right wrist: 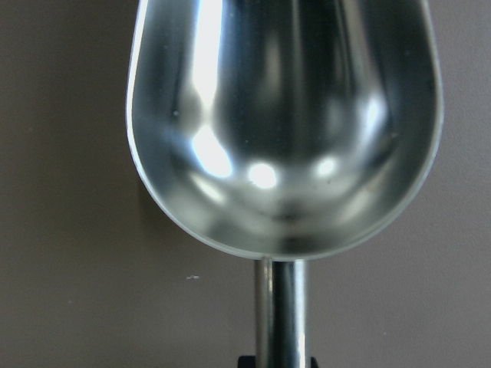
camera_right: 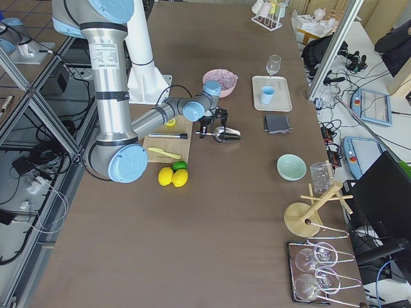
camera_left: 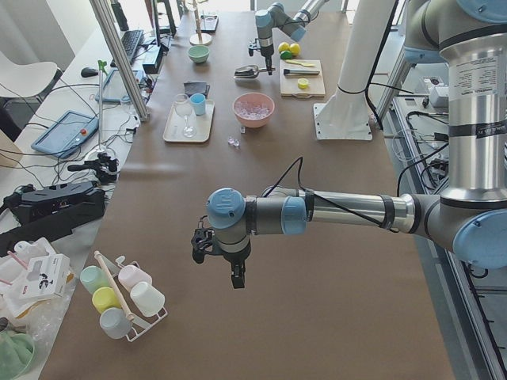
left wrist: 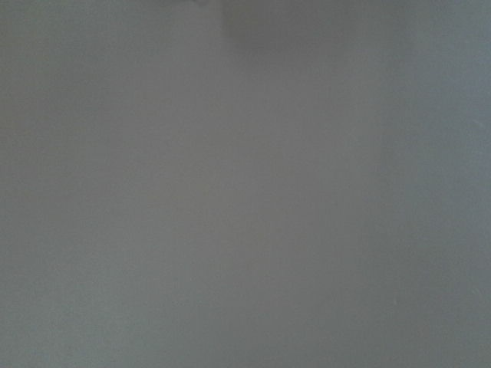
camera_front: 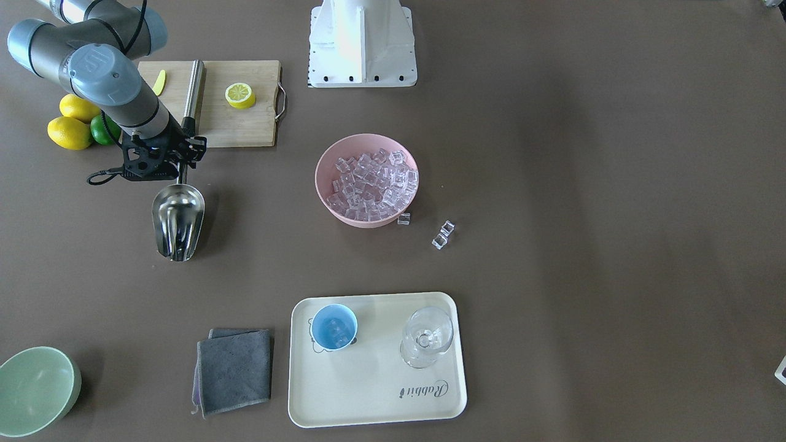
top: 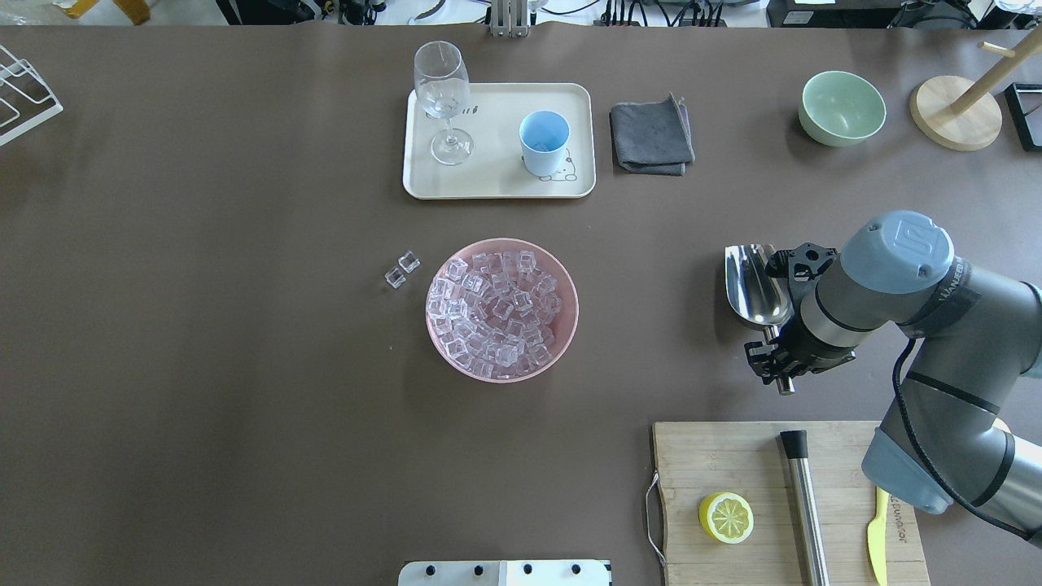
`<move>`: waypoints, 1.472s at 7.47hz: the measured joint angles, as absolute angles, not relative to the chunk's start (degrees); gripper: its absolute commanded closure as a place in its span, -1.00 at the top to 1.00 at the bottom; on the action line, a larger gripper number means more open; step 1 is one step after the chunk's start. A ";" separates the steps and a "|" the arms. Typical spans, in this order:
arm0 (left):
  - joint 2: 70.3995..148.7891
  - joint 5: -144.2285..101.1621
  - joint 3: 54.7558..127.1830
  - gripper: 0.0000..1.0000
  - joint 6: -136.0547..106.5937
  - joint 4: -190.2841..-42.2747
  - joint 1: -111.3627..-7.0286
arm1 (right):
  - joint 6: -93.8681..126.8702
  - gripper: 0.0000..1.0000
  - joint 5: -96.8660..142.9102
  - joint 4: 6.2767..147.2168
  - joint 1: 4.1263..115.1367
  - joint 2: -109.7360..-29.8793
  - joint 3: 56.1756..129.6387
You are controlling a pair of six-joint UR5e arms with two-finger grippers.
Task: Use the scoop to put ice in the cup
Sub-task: 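Lower the scoop onto the table and open the right gripper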
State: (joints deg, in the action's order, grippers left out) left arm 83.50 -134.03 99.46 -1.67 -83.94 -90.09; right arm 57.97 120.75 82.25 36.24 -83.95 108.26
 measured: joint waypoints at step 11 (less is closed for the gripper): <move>83.59 -133.95 99.14 0.97 -1.76 -83.93 -90.06 | 57.56 0.99 120.88 82.23 36.07 -83.69 108.90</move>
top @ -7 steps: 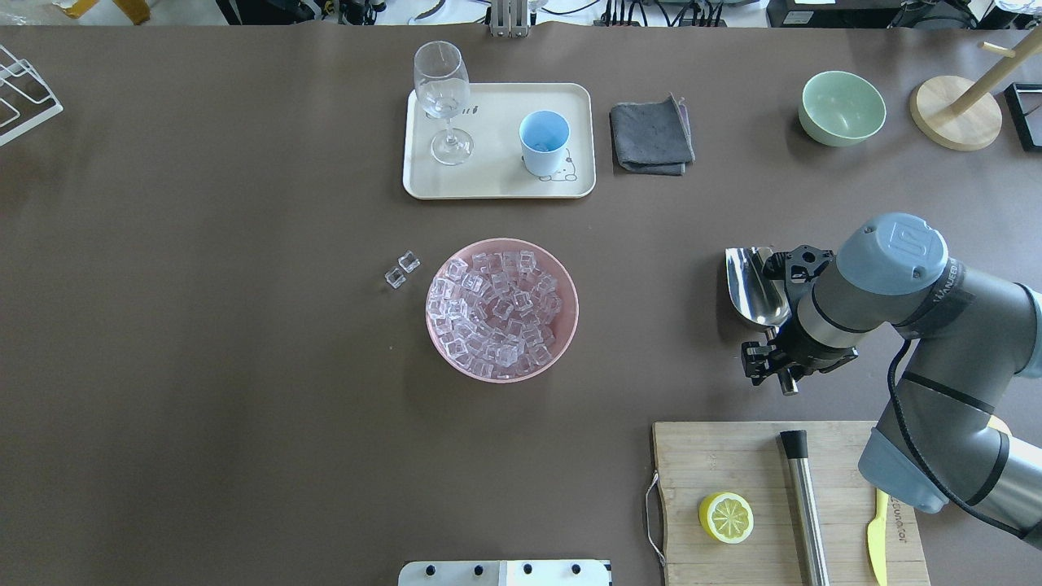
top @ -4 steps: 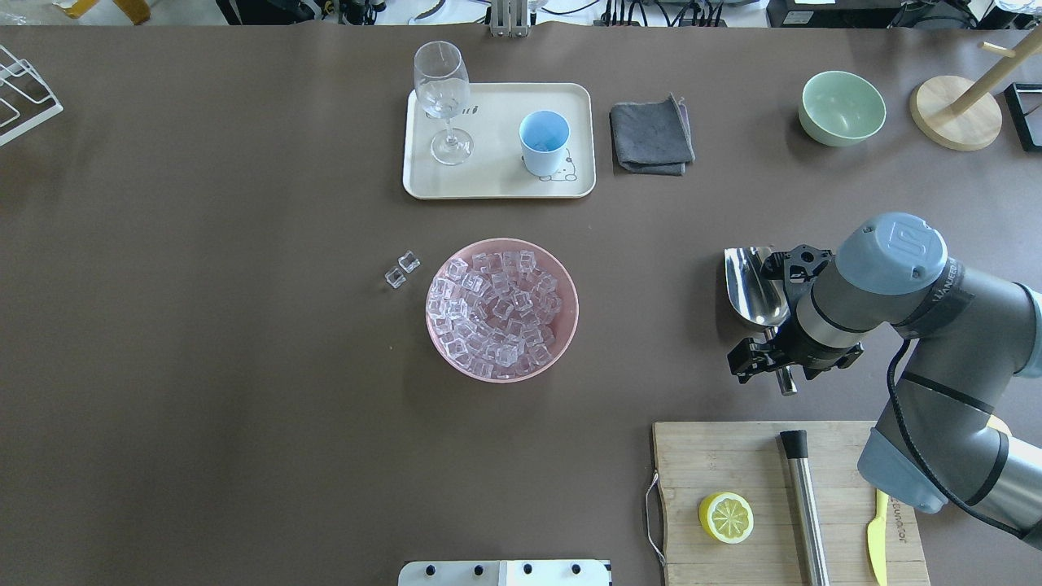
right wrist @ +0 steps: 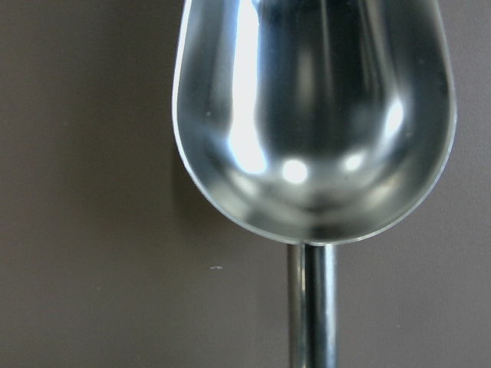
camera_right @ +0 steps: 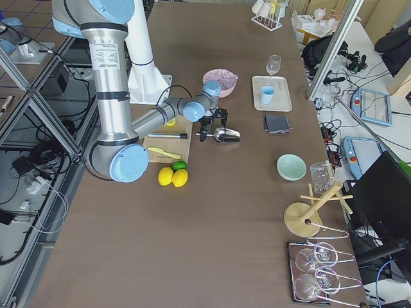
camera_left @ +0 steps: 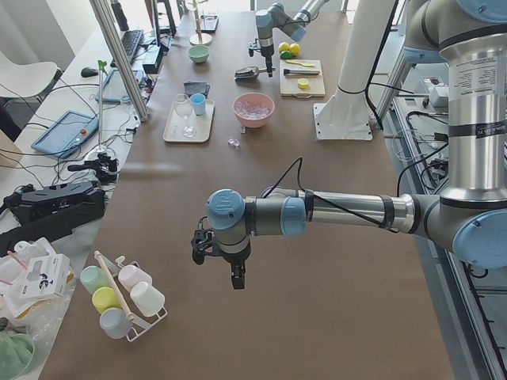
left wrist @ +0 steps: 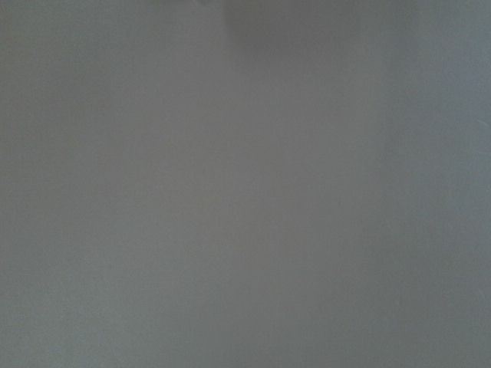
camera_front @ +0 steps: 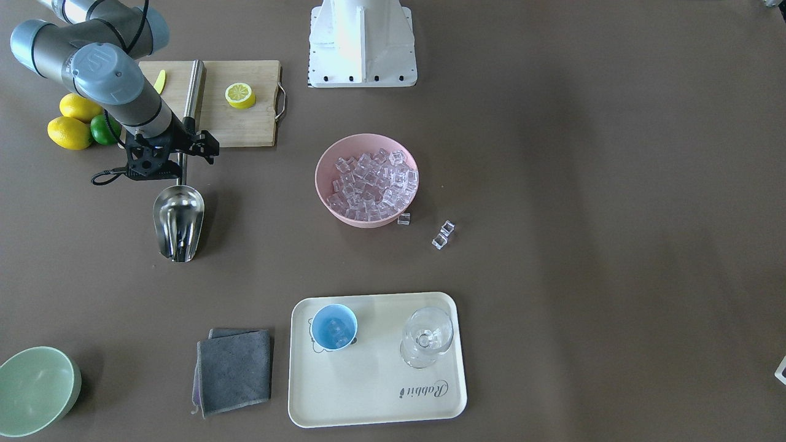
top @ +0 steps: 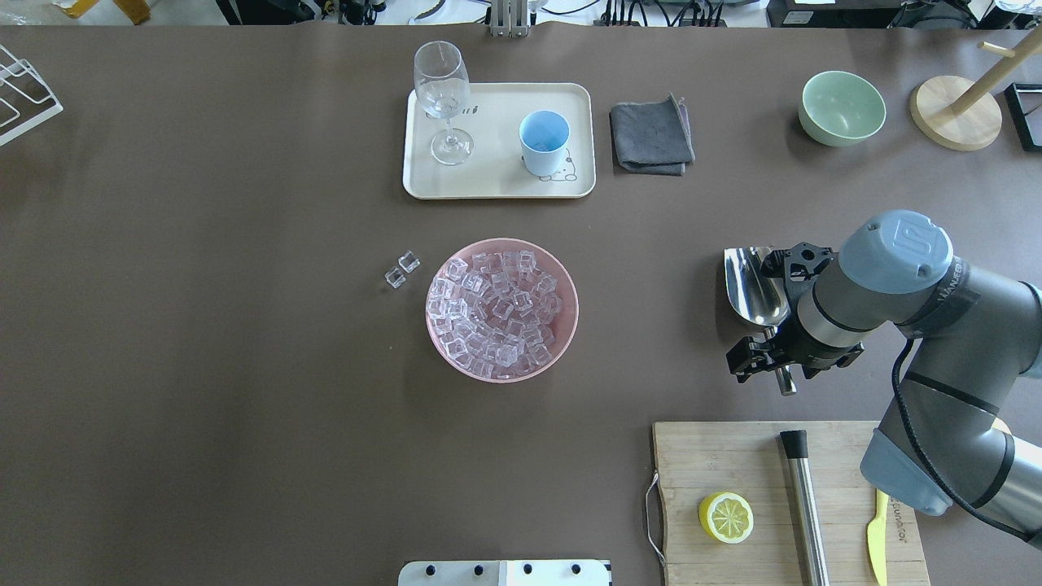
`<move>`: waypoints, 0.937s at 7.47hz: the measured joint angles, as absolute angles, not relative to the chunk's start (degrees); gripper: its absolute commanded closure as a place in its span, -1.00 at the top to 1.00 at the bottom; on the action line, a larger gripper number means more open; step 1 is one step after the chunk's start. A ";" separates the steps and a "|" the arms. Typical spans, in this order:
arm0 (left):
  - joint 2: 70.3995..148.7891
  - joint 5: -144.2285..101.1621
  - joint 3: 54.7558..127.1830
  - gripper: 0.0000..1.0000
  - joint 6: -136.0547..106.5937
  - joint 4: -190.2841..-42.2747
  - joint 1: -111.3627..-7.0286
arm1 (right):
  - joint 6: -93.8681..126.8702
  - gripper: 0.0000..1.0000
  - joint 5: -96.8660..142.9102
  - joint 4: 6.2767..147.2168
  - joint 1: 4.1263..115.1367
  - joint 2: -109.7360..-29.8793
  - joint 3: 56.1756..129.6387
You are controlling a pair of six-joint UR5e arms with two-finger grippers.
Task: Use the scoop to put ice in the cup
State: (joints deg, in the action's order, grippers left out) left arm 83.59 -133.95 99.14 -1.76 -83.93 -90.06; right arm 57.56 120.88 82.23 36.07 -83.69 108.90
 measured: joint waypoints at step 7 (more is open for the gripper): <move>83.58 -133.94 99.05 0.97 -1.76 -83.94 -90.00 | 48.65 0.99 120.59 89.36 45.00 -86.85 116.01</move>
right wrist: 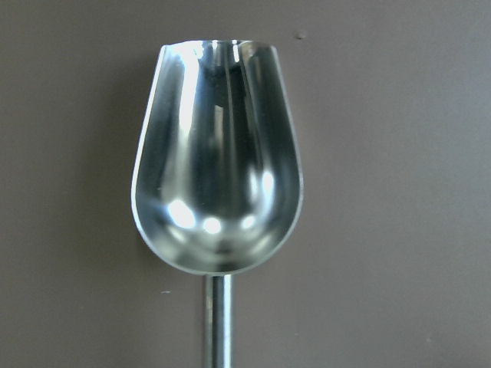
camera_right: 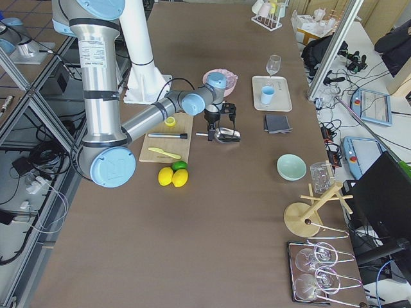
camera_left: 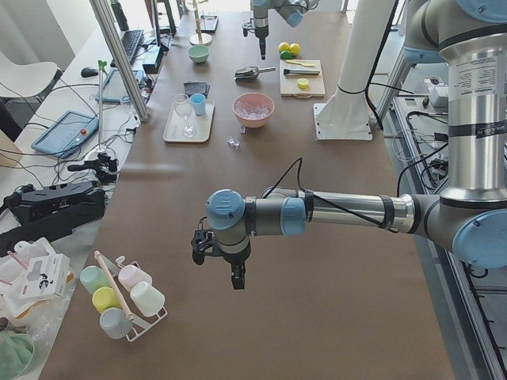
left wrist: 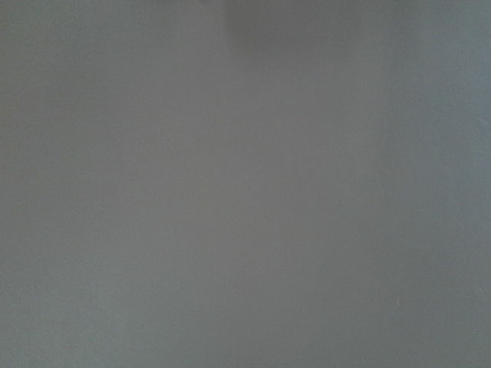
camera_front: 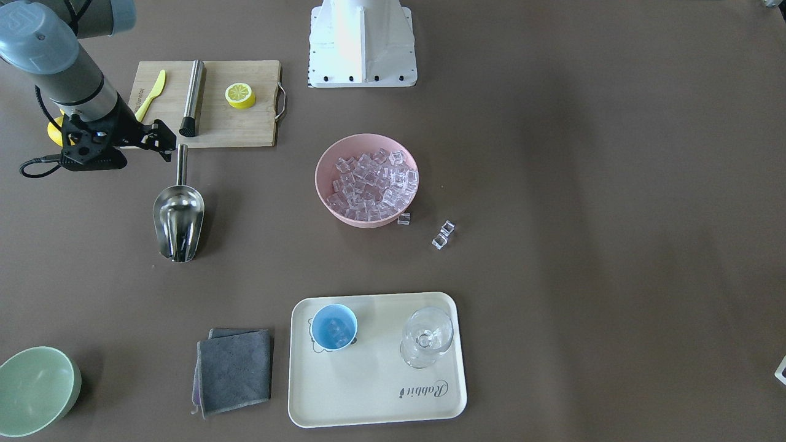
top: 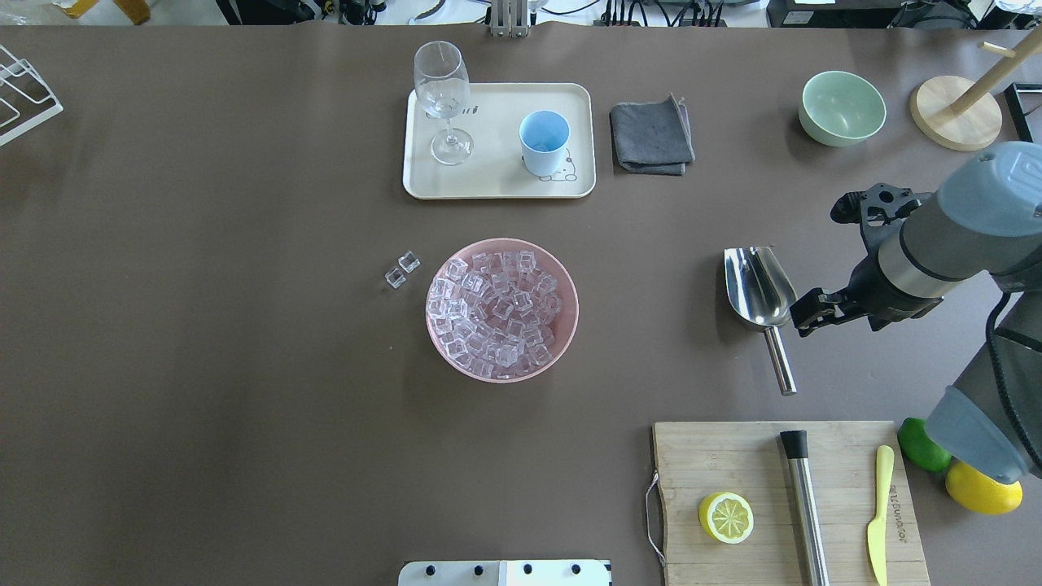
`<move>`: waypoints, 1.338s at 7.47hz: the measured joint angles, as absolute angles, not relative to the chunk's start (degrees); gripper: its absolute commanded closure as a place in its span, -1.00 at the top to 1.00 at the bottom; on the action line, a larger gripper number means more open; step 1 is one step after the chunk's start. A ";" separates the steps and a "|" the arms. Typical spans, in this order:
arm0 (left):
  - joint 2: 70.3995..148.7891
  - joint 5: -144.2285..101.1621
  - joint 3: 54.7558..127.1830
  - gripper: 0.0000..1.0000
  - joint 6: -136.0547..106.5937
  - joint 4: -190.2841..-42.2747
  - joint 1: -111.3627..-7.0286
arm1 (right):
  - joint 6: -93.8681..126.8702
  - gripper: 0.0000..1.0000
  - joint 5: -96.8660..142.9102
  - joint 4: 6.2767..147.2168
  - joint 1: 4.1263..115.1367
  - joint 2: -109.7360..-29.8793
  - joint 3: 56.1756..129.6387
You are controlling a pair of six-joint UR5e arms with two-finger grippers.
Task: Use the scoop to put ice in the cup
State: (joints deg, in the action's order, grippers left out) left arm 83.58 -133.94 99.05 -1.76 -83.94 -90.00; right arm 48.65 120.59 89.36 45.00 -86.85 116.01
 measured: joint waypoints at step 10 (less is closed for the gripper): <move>83.58 -133.94 98.96 0.97 -1.76 -83.93 -89.97 | 4.89 0.99 126.79 88.94 84.74 -101.57 104.35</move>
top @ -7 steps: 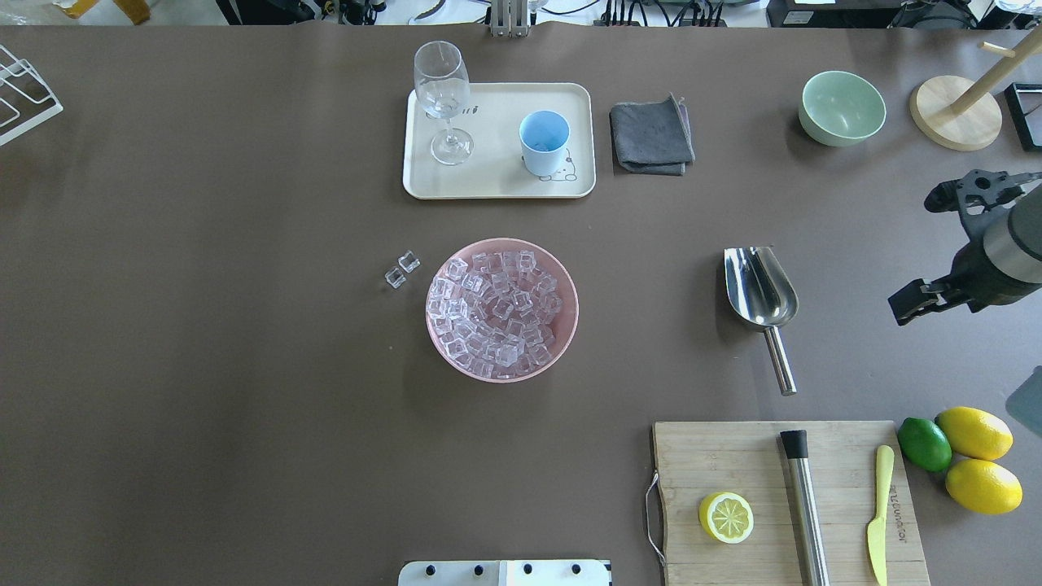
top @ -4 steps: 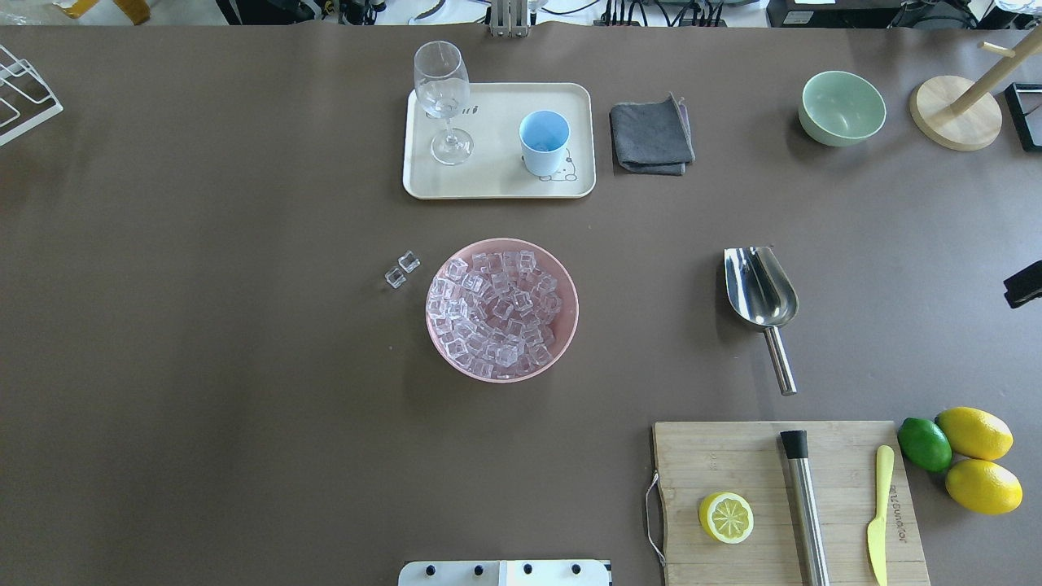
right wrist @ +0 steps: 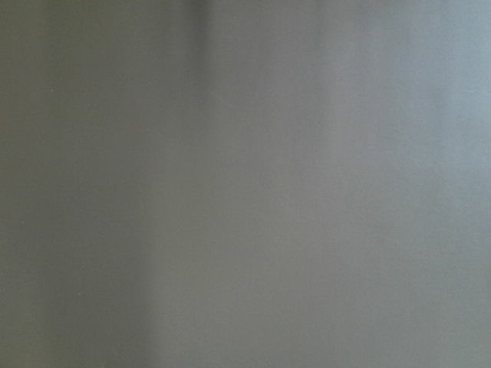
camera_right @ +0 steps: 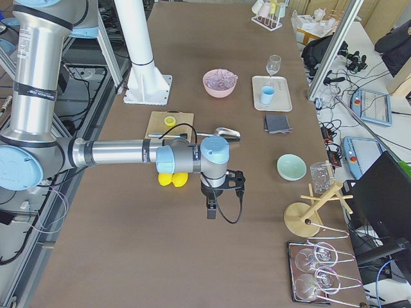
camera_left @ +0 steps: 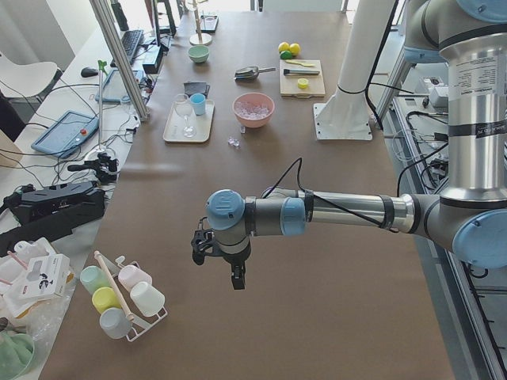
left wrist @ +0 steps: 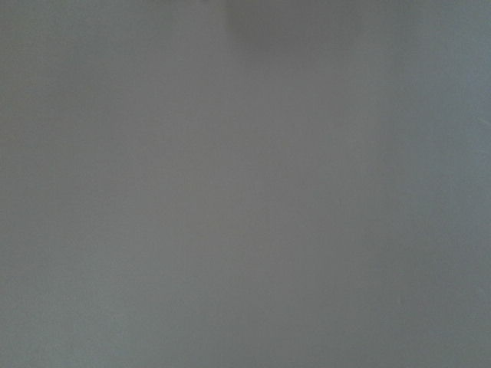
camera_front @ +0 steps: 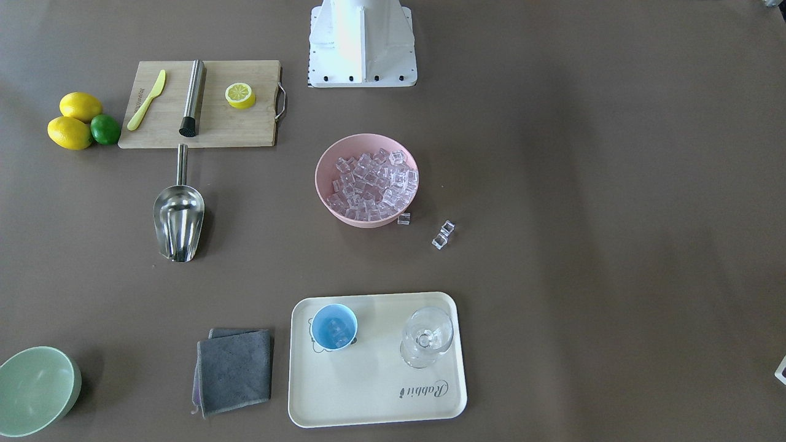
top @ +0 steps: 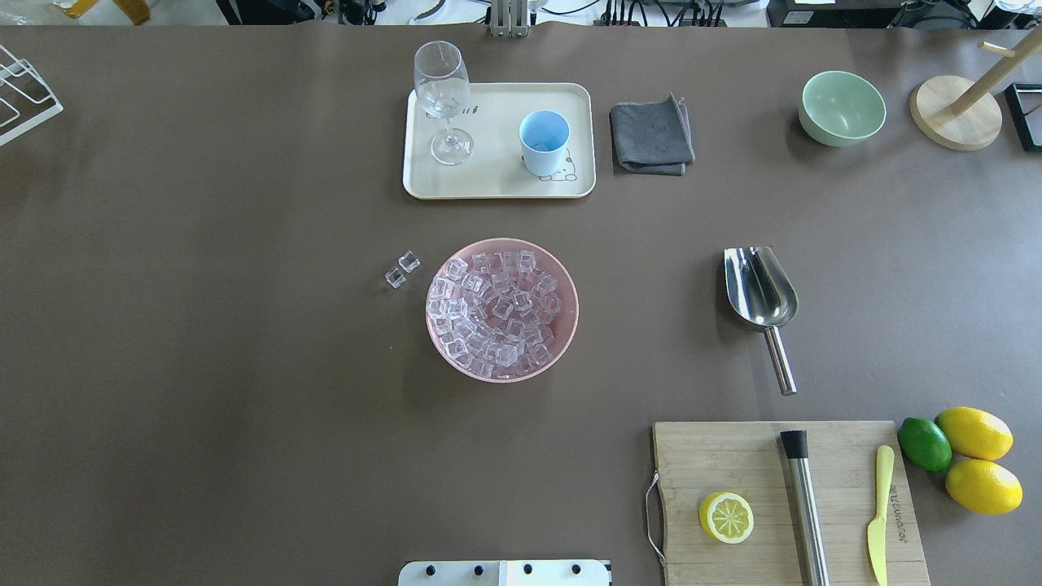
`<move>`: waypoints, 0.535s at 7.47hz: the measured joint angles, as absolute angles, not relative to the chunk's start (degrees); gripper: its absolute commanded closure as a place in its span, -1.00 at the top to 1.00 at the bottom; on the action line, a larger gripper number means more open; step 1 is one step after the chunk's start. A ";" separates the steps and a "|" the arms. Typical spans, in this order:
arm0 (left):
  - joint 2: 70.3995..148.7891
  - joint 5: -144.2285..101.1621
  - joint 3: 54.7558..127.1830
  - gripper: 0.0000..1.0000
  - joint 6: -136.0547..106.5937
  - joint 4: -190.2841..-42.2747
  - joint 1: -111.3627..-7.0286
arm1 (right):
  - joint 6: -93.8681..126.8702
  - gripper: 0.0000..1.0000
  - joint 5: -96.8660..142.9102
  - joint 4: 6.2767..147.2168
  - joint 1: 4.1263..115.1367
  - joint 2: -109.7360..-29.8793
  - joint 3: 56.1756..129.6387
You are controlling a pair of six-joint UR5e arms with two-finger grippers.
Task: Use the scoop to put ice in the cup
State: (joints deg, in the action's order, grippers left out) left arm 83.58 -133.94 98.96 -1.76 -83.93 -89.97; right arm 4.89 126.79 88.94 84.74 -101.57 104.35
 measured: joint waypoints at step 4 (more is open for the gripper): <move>83.59 -133.94 98.93 0.97 -1.76 -83.94 -90.00 | -1.50 0.99 130.18 88.95 92.53 -101.83 100.83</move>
